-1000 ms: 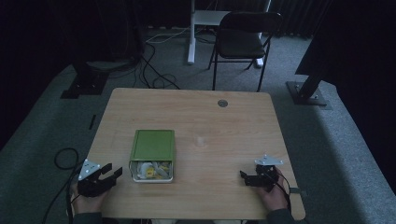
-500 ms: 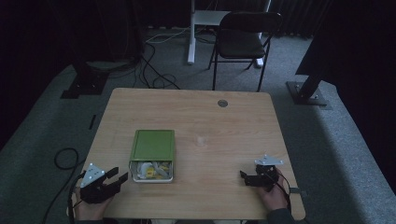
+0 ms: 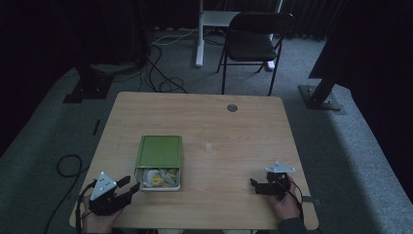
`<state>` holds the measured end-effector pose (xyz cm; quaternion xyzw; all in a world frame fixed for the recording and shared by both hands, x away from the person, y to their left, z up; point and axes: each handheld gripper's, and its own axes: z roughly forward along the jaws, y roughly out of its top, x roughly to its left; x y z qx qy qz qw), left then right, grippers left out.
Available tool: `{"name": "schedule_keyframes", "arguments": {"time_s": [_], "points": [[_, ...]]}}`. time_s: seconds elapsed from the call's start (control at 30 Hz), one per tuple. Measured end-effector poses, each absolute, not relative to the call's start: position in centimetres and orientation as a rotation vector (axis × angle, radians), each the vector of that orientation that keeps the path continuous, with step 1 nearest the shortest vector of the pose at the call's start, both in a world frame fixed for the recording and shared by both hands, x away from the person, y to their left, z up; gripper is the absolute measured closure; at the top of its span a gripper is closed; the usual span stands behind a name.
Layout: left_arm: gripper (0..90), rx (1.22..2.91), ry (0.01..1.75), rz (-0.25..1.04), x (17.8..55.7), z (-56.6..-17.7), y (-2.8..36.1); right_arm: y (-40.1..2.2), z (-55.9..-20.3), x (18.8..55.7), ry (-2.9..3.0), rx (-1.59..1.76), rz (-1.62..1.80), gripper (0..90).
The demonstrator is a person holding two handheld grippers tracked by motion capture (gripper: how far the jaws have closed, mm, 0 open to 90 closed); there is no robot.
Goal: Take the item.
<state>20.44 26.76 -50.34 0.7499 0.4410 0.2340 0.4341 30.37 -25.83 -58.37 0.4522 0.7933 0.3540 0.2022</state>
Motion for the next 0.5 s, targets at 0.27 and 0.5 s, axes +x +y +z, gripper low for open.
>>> {"name": "schedule_keyframes", "arguments": {"time_s": [0.27, 0.5], "points": [[51.3, 1.927, 1.067, 0.614, 20.7, -50.3, 25.3, -25.8, -58.4, 30.4, 2.215, 1.263, 0.988, 11.2], [54.8, 1.917, 1.048, 0.652, 19.8, -49.8, 25.1, -25.8, -58.4, 30.4, 2.215, 1.263, 0.988, 11.2]]}}
